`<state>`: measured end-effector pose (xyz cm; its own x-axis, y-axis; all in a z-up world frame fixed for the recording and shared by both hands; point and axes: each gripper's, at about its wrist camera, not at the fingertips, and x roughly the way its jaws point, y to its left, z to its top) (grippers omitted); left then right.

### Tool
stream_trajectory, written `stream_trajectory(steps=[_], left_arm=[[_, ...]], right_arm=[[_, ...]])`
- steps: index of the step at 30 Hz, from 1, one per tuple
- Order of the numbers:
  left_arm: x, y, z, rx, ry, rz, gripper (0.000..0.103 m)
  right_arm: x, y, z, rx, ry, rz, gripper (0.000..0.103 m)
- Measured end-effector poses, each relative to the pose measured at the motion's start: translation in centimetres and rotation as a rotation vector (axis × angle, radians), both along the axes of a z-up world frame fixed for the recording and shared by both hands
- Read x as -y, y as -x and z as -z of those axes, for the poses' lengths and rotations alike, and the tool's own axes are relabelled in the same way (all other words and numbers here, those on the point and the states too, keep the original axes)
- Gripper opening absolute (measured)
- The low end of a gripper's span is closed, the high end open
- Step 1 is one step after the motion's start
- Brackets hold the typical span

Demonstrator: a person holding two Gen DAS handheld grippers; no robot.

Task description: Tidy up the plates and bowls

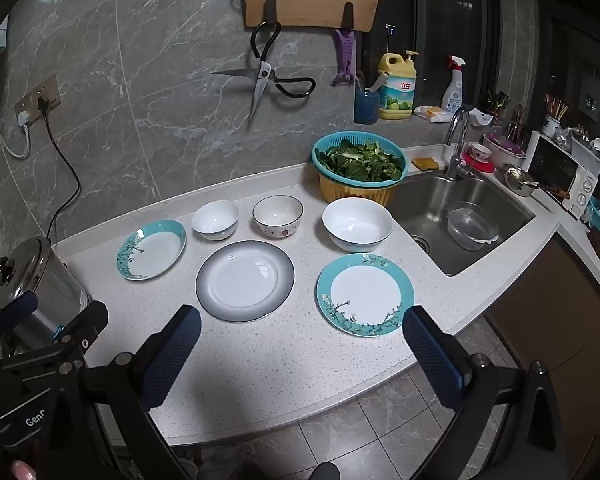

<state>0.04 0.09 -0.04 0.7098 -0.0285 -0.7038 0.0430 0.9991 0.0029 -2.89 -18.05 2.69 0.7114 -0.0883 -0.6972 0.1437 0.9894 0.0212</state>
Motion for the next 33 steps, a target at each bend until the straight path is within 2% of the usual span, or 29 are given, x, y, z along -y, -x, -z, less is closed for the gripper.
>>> stream_trajectory(steps=[33], left_arm=[[0.1,-0.3,1.3,-0.026,-0.011,-0.011,0.103]], right_arm=[[0.0,-0.3,0.2,-0.012,0.003,0.0,0.103]])
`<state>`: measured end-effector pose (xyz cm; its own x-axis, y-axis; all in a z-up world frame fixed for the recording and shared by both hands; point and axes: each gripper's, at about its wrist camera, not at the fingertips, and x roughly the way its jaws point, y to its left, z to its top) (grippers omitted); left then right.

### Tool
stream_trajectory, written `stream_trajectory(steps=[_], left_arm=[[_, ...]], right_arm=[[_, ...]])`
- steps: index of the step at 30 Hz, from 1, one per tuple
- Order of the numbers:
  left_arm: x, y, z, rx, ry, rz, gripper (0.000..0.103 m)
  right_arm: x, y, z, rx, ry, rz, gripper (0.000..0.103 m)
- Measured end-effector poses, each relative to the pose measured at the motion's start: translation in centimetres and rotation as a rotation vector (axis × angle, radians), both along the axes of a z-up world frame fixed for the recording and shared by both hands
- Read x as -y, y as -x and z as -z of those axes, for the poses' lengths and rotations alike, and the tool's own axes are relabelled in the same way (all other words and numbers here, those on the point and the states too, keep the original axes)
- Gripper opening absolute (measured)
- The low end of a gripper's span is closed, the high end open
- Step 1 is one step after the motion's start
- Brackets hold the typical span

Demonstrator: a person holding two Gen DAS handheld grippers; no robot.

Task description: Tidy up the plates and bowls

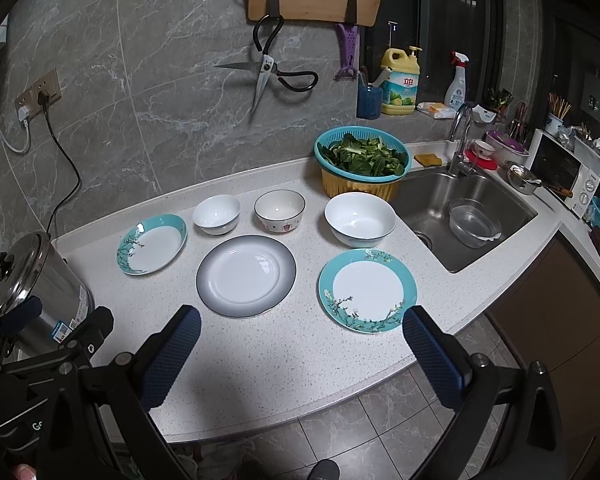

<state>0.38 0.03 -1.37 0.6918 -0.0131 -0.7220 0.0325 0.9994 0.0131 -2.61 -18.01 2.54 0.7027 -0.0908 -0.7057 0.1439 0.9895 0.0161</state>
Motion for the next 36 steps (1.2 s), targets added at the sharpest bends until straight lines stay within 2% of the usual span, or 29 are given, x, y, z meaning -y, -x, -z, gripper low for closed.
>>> stream_trajectory(steps=[12,15,36], left_arm=[[0.09,-0.25,0.36,-0.007,-0.001,-0.002,0.103],[0.06,-0.2,0.36,-0.008,-0.001,-0.001,0.103],[0.19,-0.5,0.67,-0.013,-0.001,-0.004,0.103]], right_arm=[[0.32,-0.41,-0.66,-0.003,0.0,0.0,0.103],[0.05,-0.26,0.29,-0.003,-0.001,0.0,0.103],[0.2,-0.7,0.09,-0.008,0.0,-0.001,0.103]])
